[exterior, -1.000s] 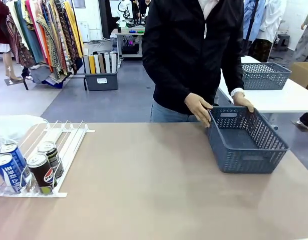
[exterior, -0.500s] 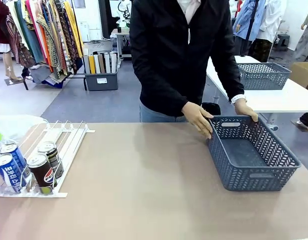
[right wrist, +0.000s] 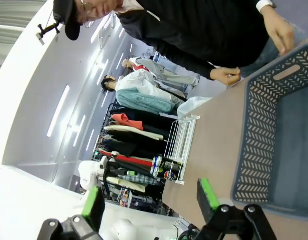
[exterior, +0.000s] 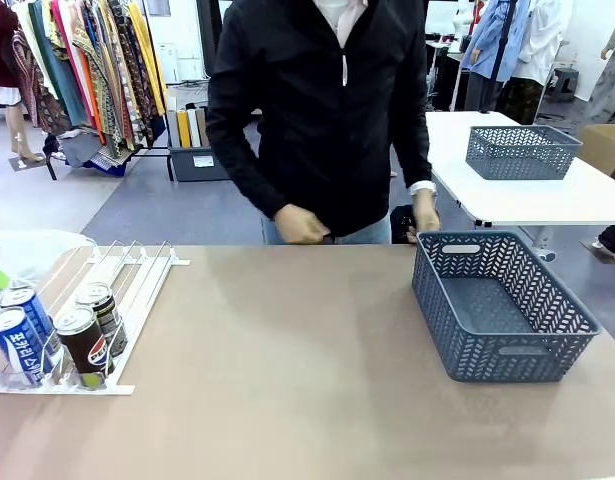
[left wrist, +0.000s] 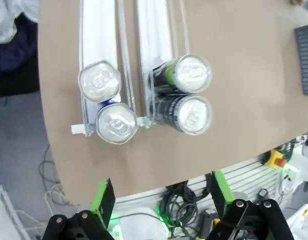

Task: Retrieve and store the cans from the dispenser.
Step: Pick up one can from the Automatic Can Dispenser and place it in the middle of the table.

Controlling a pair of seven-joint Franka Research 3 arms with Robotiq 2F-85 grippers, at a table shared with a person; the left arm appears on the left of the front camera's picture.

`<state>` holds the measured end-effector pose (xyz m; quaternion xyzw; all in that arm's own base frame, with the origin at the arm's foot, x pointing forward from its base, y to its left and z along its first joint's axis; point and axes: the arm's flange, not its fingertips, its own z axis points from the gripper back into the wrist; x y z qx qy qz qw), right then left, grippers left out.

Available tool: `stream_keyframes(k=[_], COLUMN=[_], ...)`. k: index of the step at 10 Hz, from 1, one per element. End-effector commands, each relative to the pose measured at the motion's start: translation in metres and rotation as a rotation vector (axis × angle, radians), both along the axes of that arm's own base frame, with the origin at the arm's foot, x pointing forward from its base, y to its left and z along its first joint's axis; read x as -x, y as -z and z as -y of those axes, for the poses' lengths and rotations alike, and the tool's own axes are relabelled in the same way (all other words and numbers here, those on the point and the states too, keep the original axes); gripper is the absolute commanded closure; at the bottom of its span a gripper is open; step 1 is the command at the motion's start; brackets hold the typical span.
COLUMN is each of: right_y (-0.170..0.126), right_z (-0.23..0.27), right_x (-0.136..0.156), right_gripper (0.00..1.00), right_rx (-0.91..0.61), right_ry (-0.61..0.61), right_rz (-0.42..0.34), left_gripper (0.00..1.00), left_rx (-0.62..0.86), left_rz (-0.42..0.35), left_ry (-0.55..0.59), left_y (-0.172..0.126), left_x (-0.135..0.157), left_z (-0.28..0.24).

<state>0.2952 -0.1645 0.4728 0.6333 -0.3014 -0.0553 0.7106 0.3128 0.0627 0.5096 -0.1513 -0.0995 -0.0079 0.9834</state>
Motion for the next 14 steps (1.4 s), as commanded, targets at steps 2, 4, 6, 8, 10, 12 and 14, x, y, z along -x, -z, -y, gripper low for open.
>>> stream_keyframes(k=[2,4,6,8,10,12,14], right_y=[-0.003,-0.003,-0.003,-0.003,-0.003,-0.003,-0.003], right_z=[0.0,0.0,0.0,0.0,0.0,0.0,0.0], right_x=[0.0,0.0,0.0,0.0,0.0,0.0,0.0], right_gripper=[0.0,0.0,0.0,0.0,0.0,0.0,0.0], right_rx=[-0.014,-0.014,-0.014,-0.014,-0.014,-0.014,-0.014], right_ry=[0.003,0.003,0.003,0.003,0.003,0.003,0.003], right_rz=[0.002,0.002,0.002,0.002,0.002,0.002,0.002], left_gripper=[0.0,0.0,0.0,0.0,0.0,0.0,0.0], left_rx=[-0.087,-0.087,-0.13,-0.158,-0.18,-0.194,-0.211], left_rz=[-0.098,-0.146,-0.155,-0.163,-0.145,-0.149,-0.162], left_ry=[-0.086,-0.082,-0.095,-0.099,-0.133,-0.167,-0.168], left_y=[0.035,0.053,0.074,0.088,0.096,0.102,0.106], left_x=[-0.024,-0.031,-0.037,-0.042,-0.049,-0.054,-0.056], left_z=[0.002,0.003,0.005,0.008,0.011,0.012,0.012])
